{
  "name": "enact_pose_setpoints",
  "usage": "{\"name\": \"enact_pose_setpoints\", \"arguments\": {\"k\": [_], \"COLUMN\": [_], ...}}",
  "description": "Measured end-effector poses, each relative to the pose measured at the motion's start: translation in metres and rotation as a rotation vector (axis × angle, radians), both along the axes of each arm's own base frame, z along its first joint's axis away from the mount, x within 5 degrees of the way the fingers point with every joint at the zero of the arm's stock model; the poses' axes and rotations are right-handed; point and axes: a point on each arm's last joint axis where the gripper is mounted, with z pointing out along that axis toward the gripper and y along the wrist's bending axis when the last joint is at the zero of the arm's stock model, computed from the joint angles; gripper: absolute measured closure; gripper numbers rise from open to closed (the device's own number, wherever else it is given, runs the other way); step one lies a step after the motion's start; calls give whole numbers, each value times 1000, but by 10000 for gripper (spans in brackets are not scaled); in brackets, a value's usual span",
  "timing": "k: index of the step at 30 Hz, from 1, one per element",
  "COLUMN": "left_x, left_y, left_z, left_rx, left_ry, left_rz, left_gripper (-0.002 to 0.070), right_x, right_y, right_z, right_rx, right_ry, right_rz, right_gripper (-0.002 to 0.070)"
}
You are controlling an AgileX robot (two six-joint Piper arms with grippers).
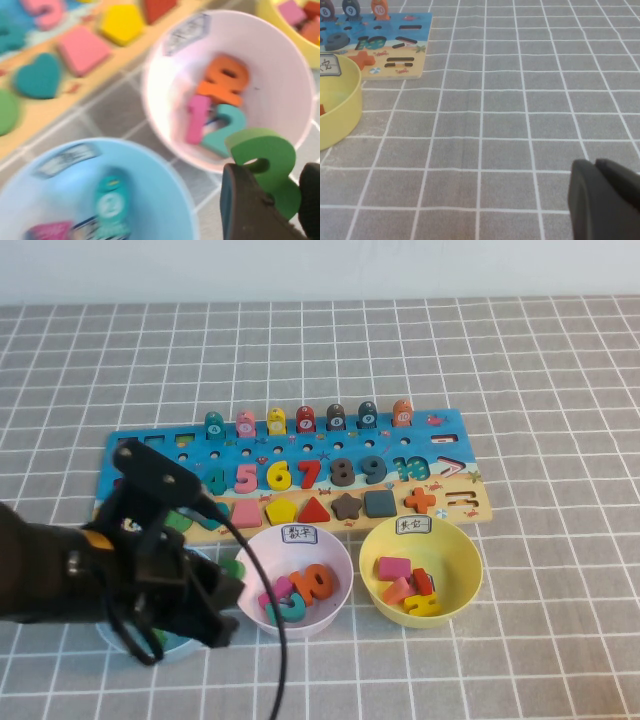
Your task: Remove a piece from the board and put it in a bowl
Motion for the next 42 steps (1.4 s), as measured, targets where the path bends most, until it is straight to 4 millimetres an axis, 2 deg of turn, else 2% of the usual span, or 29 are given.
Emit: {"name": "enact_pose_setpoints", "arguments": {"k": [7,16,26,42], "left_x": [5,25,49,69], "left_y": [-32,-69,-77,-87], "left_z": [-21,-9,-24,-52], "left_rx": [29,-48,34,119], "left_ry": [66,141,217,257], "left_rz": [-89,-27,99,111], "left_gripper": [490,490,490,491], "right_x": [0,0,0,0], "right_y": [0,0,0,0], "right_z": [0,0,0,0], "right_rx": [0,0,0,0], "right_ry": [0,0,0,0], "right_rz": [0,0,0,0], "right_gripper": [694,694,694,694]}}
